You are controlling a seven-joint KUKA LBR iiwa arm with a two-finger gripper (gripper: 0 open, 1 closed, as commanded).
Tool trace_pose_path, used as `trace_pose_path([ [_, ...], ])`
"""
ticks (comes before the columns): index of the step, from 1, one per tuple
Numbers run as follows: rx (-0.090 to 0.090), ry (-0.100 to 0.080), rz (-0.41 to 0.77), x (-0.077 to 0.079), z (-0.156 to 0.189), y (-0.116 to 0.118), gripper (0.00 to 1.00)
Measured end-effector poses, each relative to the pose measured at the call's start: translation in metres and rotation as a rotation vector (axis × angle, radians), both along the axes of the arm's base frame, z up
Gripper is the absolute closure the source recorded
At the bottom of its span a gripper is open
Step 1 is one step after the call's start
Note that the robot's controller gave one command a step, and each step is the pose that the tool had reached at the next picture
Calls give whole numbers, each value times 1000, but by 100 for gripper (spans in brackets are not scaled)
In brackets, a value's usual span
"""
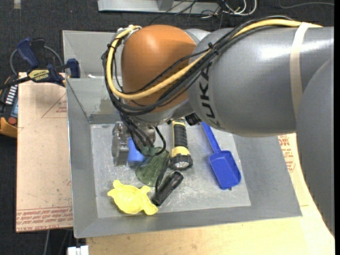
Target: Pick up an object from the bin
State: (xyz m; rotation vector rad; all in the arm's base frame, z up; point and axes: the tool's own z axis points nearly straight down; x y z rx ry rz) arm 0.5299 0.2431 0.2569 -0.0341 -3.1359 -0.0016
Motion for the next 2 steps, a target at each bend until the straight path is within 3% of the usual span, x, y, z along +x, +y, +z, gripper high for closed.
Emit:
trace_pose_path([
  [2,0,0,0,0,0,0,100],
])
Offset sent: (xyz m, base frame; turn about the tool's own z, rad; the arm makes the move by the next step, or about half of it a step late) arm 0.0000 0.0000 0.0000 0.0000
